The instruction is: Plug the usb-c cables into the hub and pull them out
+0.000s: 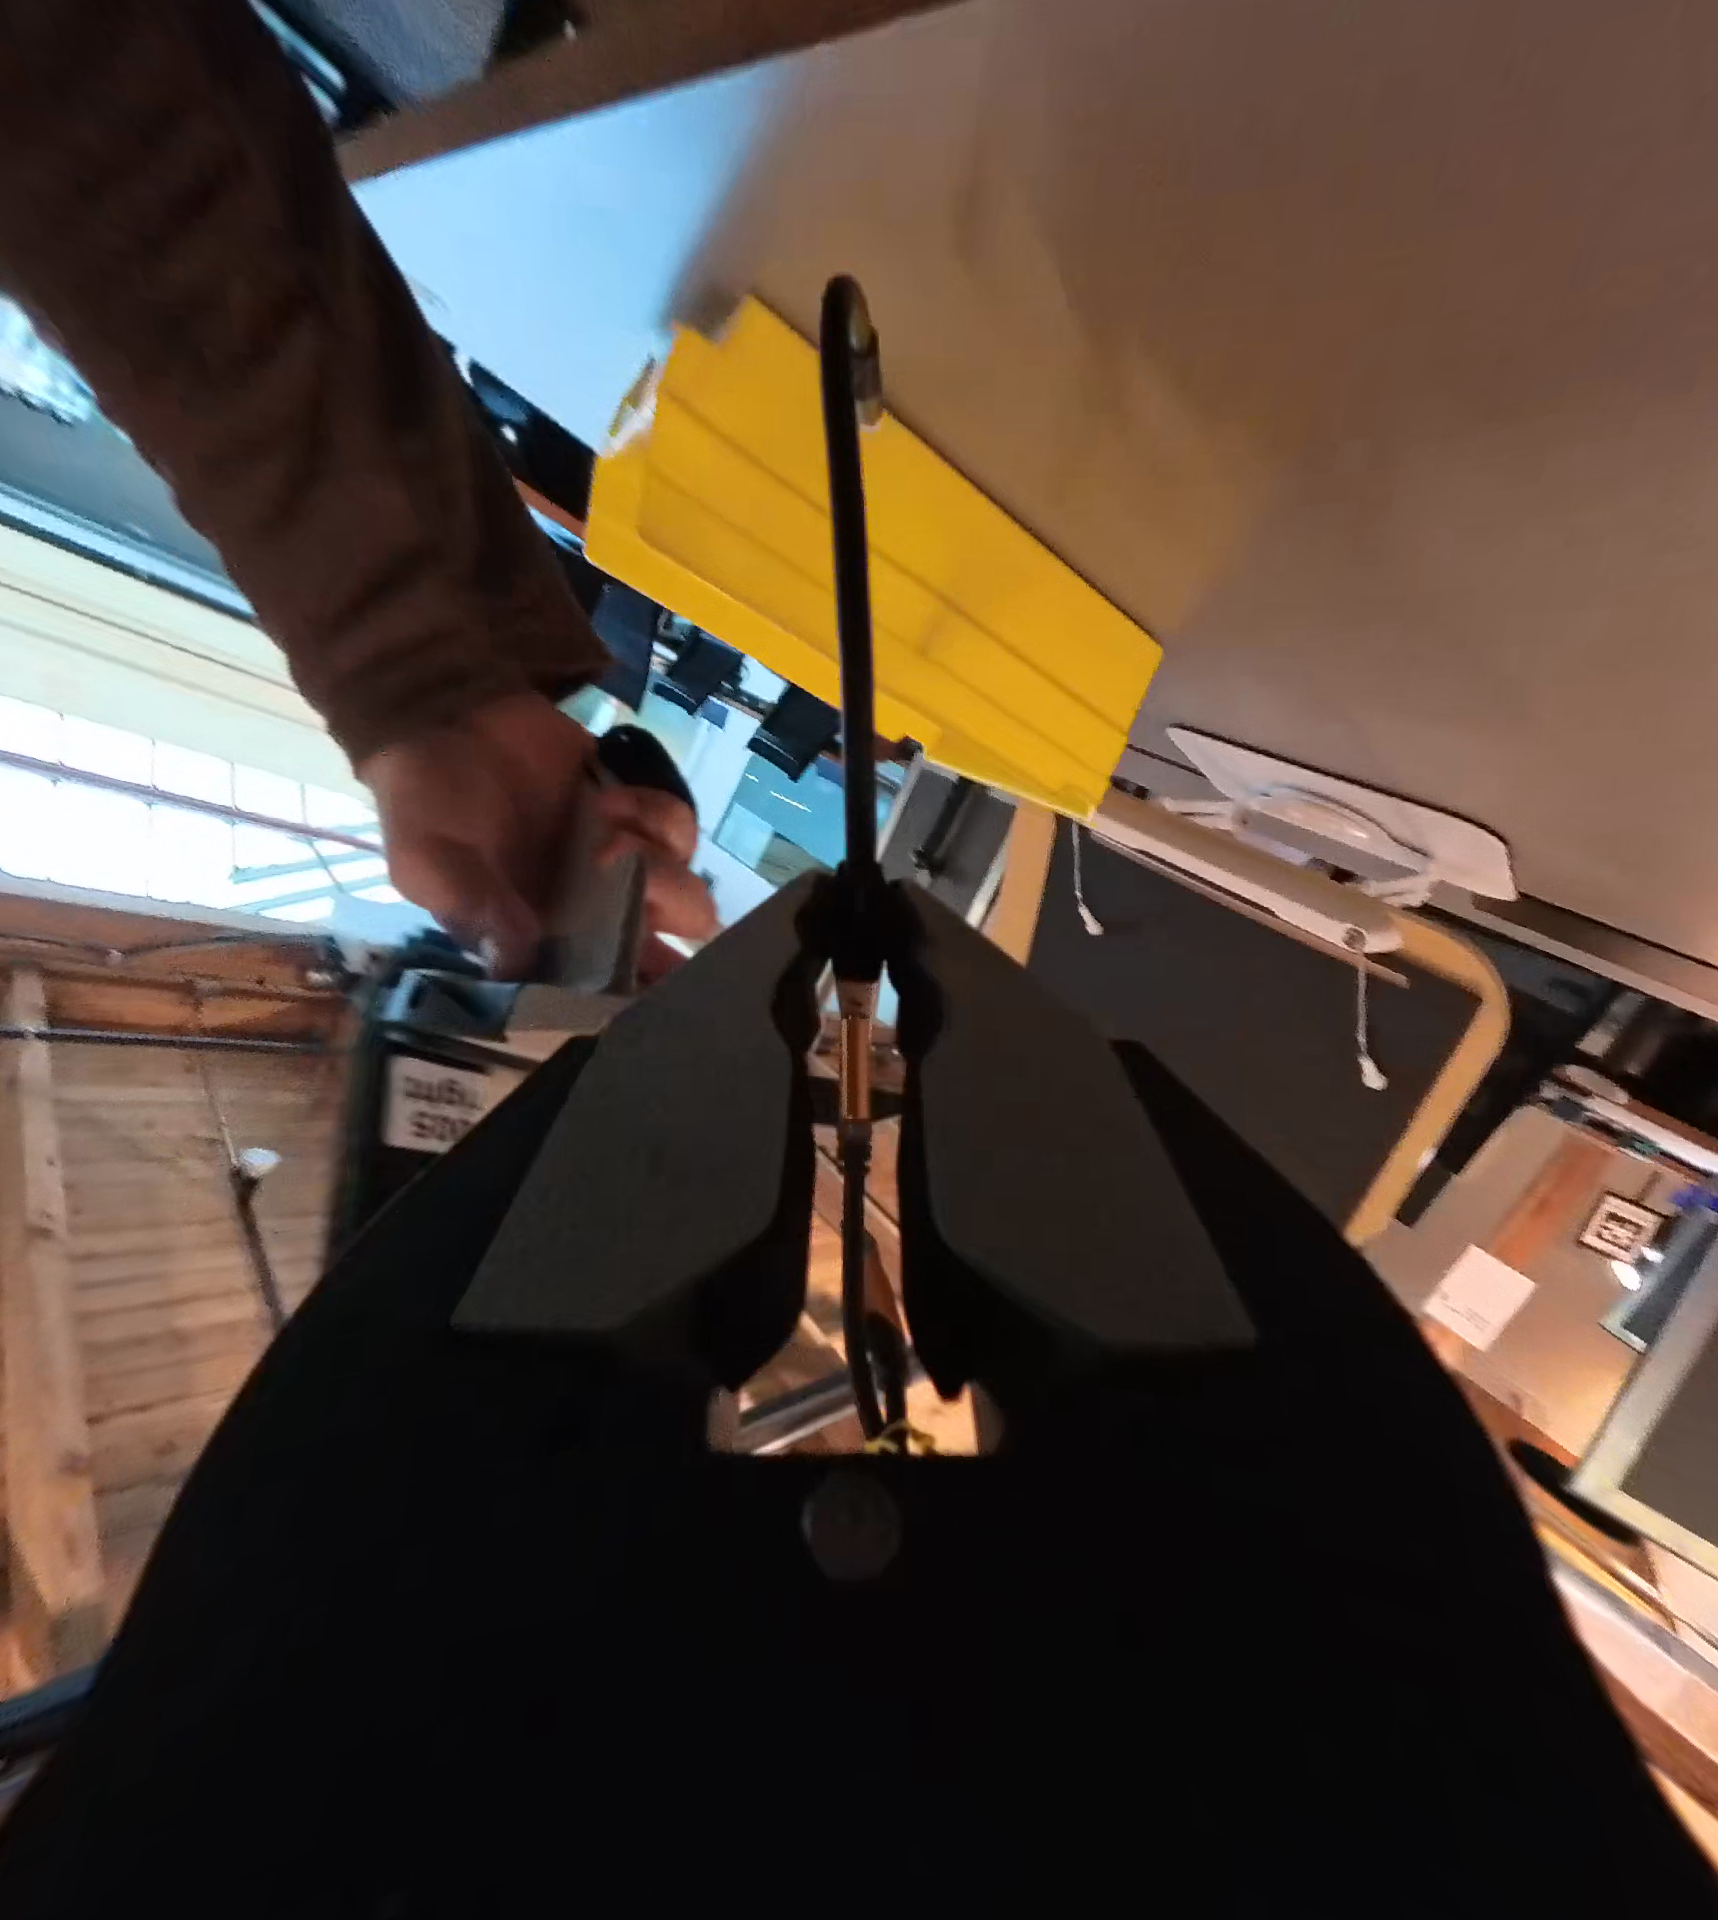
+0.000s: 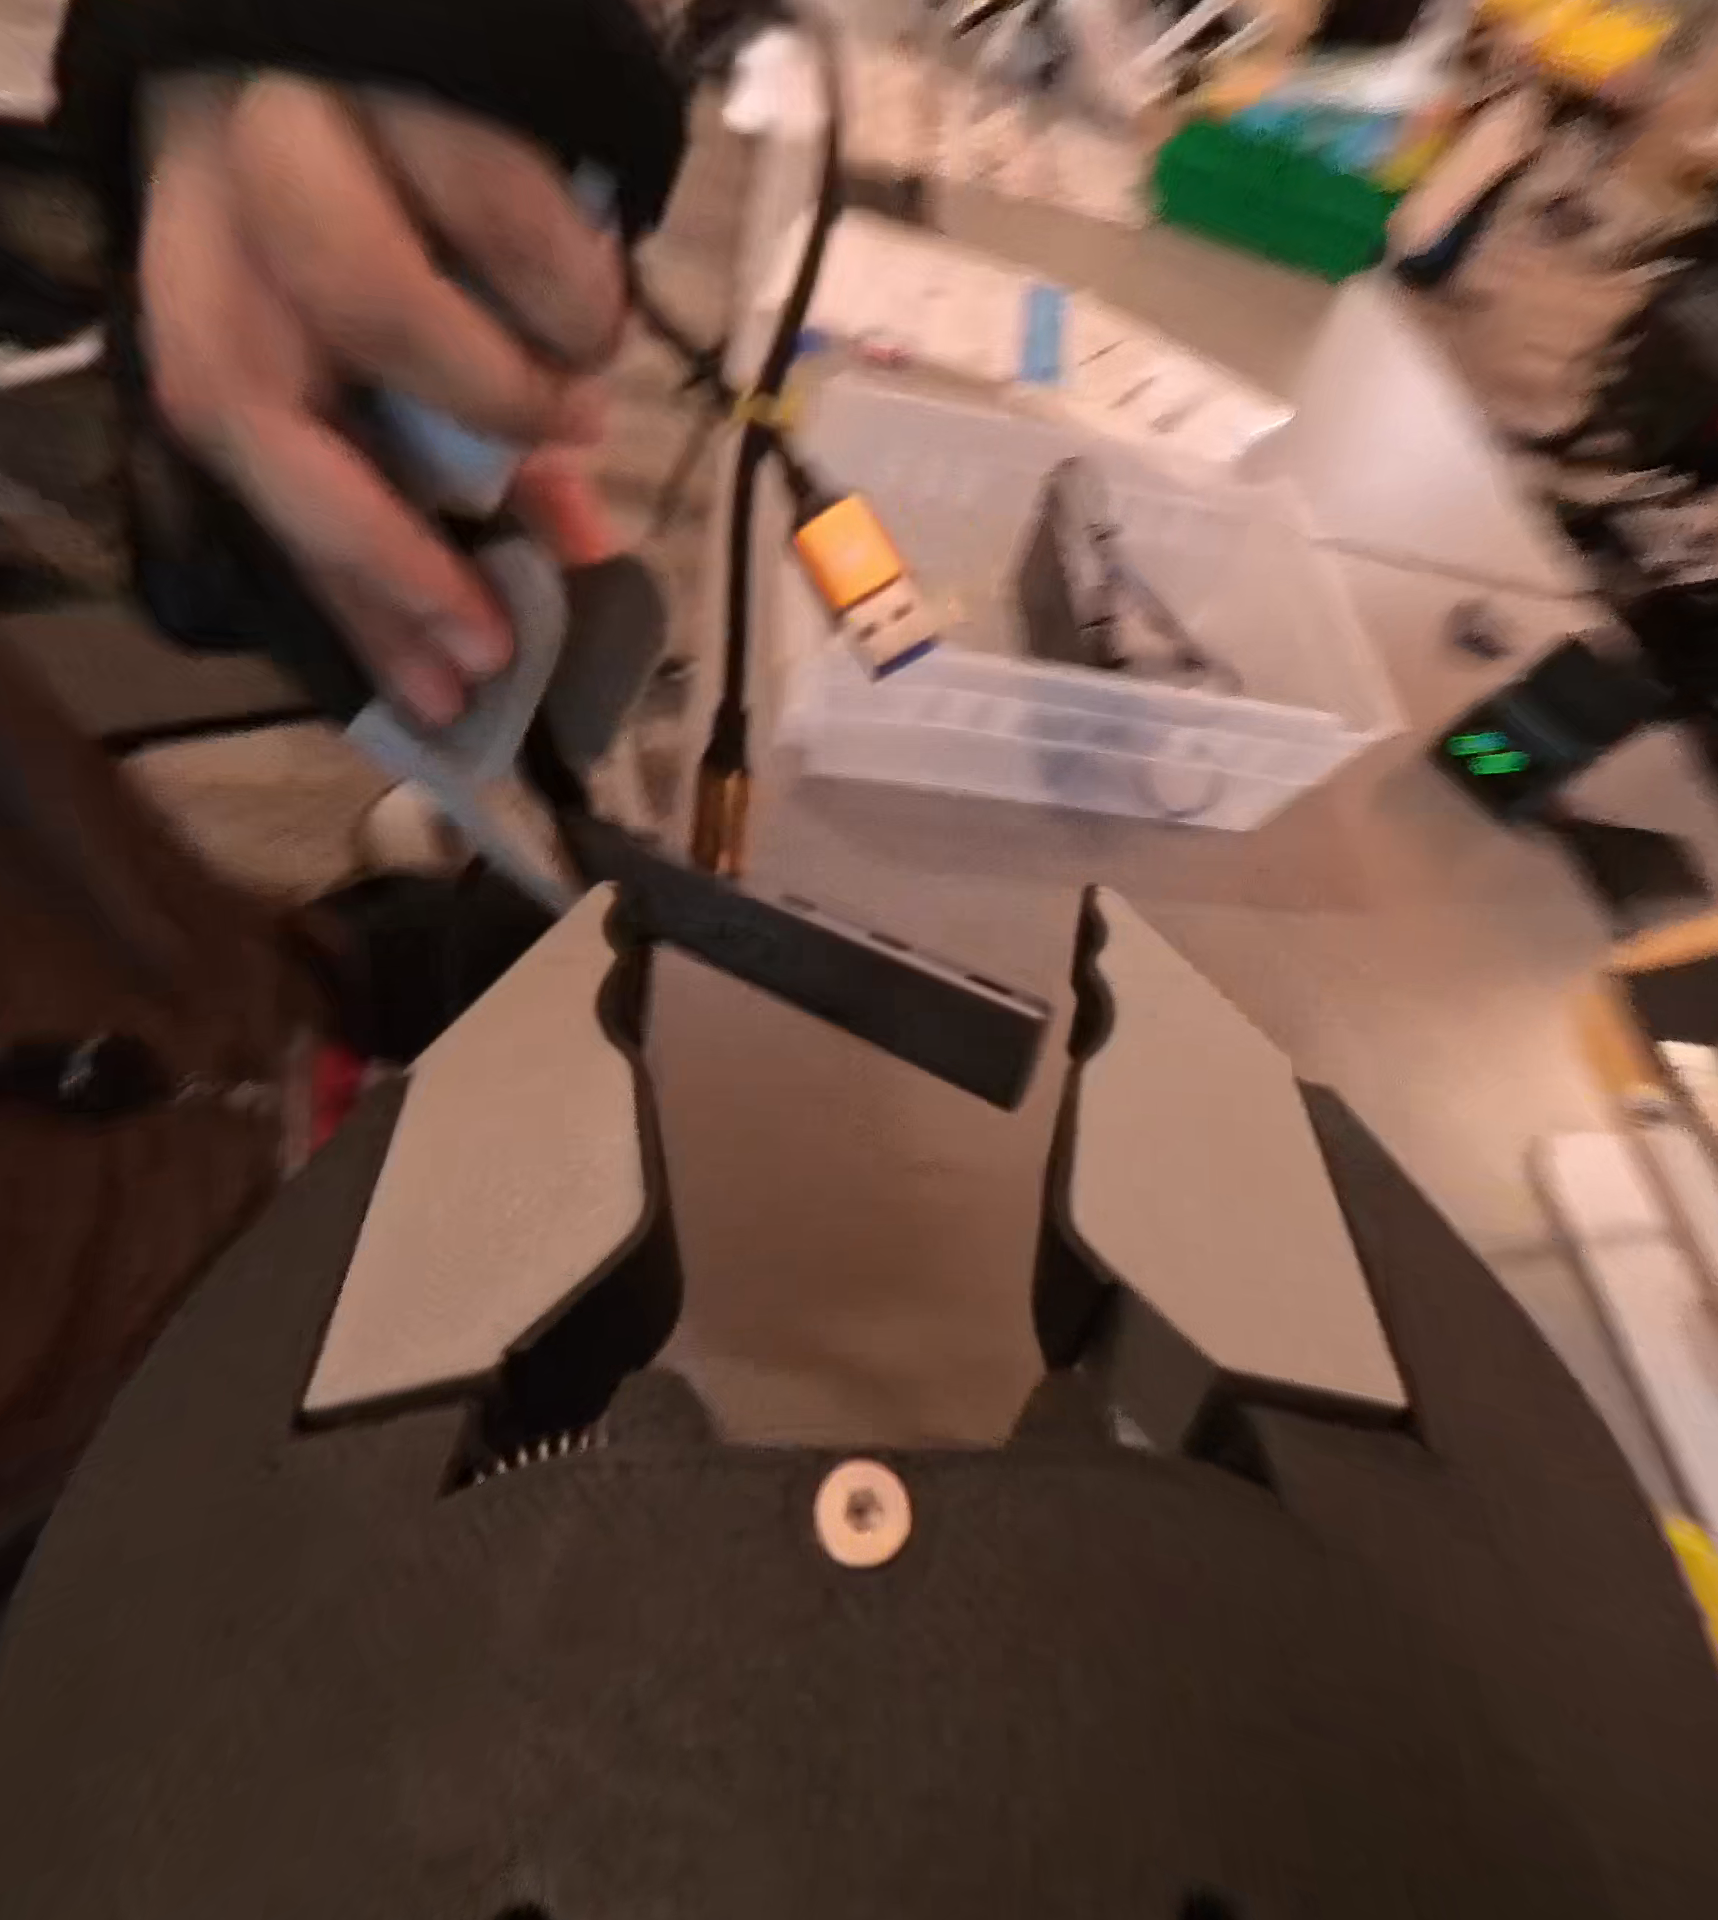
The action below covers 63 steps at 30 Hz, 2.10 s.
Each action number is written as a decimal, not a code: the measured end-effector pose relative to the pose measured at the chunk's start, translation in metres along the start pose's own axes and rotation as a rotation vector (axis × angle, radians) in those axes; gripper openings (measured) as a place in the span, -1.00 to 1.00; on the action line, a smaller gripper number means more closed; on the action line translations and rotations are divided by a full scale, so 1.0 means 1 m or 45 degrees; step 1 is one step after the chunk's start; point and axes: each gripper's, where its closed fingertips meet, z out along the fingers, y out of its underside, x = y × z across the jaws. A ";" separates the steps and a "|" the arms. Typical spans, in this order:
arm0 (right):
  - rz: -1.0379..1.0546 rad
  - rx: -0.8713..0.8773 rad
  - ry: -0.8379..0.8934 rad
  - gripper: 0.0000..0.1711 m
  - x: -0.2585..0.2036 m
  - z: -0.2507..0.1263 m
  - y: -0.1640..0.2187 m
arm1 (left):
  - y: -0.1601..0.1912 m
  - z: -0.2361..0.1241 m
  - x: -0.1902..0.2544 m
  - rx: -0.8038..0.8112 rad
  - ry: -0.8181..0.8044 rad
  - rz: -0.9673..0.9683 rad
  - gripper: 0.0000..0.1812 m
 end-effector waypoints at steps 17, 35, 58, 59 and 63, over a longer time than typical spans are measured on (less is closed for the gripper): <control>0.439 -0.036 -0.247 -0.93 0.000 0.009 0.083 | 0.032 -0.012 0.096 -0.290 0.464 -1.121 -0.48; 0.394 0.294 -0.246 -0.92 -0.036 0.027 0.068 | -0.001 0.038 0.019 0.670 0.056 -3.137 -0.87; 0.435 0.564 -0.249 -0.92 -0.052 0.010 0.080 | -0.026 0.045 0.005 0.762 0.247 -3.120 -0.82; 0.434 0.570 -0.261 -0.92 -0.054 0.010 0.079 | -0.027 0.046 0.005 0.760 0.249 -3.106 -0.90; 0.448 0.559 -0.265 -0.91 -0.053 0.009 0.079 | -0.027 0.046 0.004 0.770 0.343 -3.106 -0.91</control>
